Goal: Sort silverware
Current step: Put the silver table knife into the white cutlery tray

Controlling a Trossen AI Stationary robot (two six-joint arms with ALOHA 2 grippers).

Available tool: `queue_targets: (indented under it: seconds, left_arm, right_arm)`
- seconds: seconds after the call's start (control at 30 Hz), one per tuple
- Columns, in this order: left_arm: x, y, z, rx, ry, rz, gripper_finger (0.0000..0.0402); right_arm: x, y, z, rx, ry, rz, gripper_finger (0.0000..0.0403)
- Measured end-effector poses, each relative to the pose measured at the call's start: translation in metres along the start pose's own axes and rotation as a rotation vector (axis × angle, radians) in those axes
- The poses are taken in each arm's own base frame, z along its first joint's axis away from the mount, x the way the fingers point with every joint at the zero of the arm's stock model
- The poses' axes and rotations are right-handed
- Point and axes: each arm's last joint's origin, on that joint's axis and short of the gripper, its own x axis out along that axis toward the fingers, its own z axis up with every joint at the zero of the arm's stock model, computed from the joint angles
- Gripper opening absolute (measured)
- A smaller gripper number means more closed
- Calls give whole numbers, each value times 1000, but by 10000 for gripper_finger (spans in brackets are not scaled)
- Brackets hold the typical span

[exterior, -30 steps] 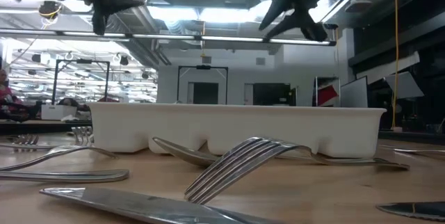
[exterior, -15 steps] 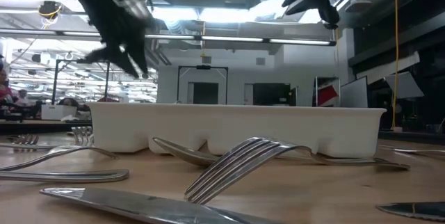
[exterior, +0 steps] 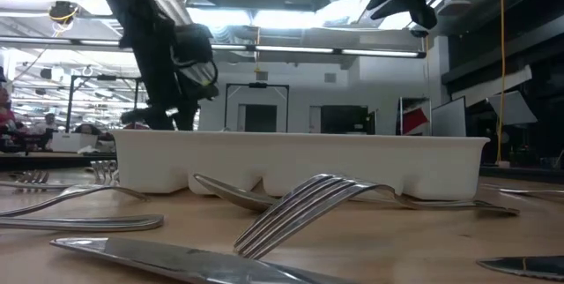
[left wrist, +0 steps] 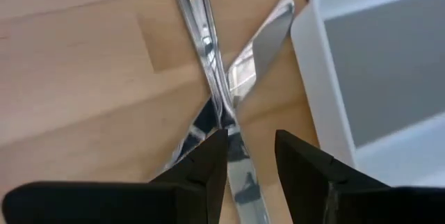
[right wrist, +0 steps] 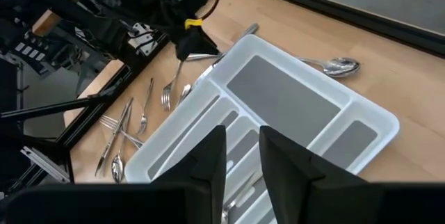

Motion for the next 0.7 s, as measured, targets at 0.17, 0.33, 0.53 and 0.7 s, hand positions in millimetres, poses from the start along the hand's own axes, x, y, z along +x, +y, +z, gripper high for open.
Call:
queue_targets:
  seconds: [0.17, 0.33, 0.53, 0.7]
  left_arm:
    - [12, 3, 7, -26, -15, 3, 111]
    - [25, 6, 8, -33, 4, 31, 111]
    - [38, 5, 8, -26, 13, 42, 111]
    - [44, 6, 7, -27, 22, 68, 111]
  right_arm:
    - [0, 0, 0, -6, 1, -1, 89]
    - [0, 0, -1, -23, 7, -4, 89]
    - [0, 0, -1, -24, 7, -4, 89]
    - [0, 0, -1, -25, 7, -4, 89]
